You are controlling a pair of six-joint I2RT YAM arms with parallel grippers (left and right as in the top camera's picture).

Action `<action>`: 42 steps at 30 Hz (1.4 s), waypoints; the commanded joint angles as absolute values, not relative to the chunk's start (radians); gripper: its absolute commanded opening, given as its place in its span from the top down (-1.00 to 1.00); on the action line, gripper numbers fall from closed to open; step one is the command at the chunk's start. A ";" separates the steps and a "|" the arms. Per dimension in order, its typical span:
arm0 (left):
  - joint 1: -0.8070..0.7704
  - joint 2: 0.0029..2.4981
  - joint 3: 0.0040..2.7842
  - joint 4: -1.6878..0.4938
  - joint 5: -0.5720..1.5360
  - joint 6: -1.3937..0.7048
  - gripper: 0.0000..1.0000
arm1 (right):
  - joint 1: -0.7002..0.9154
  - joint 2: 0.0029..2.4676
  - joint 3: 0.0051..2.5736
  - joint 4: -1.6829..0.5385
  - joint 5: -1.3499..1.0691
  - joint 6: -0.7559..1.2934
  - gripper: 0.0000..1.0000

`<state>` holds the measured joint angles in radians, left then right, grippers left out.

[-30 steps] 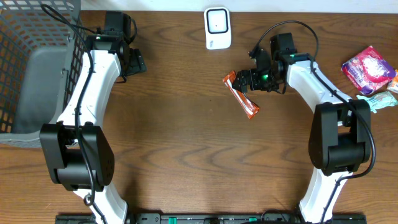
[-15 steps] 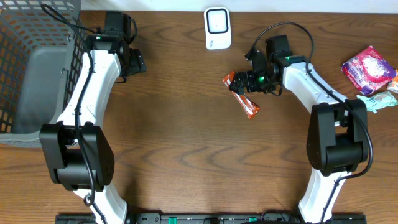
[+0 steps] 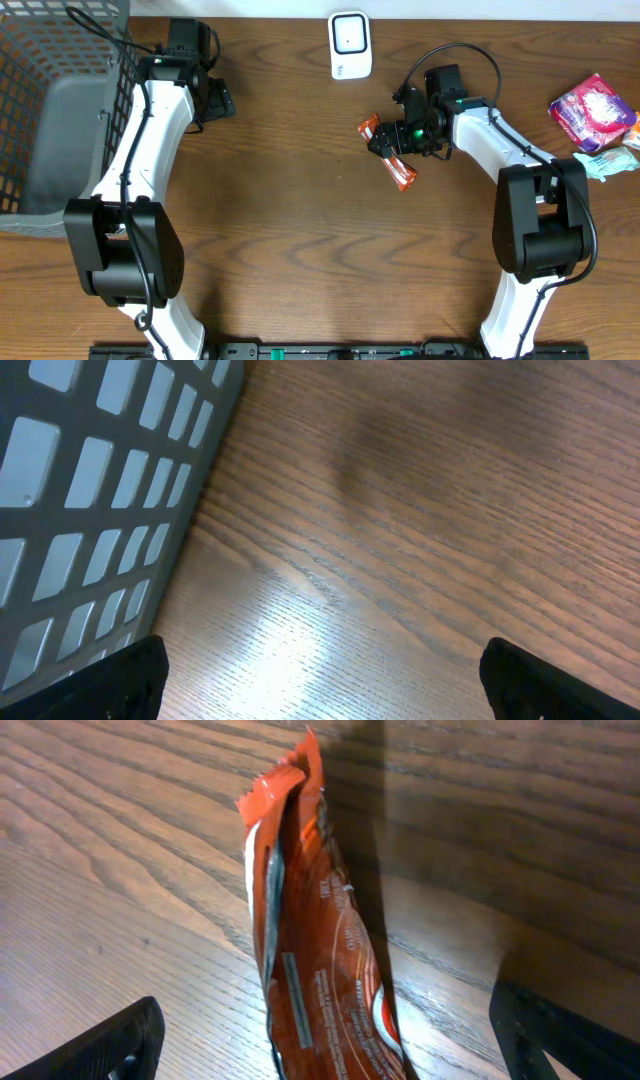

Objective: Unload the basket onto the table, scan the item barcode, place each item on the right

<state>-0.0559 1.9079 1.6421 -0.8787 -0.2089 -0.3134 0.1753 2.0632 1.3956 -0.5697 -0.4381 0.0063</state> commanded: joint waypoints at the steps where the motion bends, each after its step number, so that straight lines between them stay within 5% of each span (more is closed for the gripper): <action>1: -0.056 1.903 1.636 -0.881 -0.218 -0.311 -0.99 | 0.179 2.048 1.387 -0.564 -0.466 -0.009 -0.99; 12: -0.056 1.903 1.636 -0.881 -0.218 -0.311 -0.99 | 0.179 2.048 1.351 -0.554 -0.466 -0.042 -0.98; 17: -0.056 1.903 1.636 -0.881 -0.218 -0.311 -0.99 | 0.179 2.048 1.312 -0.533 -0.466 -0.042 -0.79; 35: -0.056 1.903 1.636 -0.881 -0.218 -0.311 -0.99 | 0.275 2.048 1.303 -0.483 -0.375 -0.005 0.93; 42: -0.056 1.903 1.636 -0.882 -0.218 -0.311 -0.98 | 0.275 2.046 1.365 -0.517 -0.363 -0.005 0.98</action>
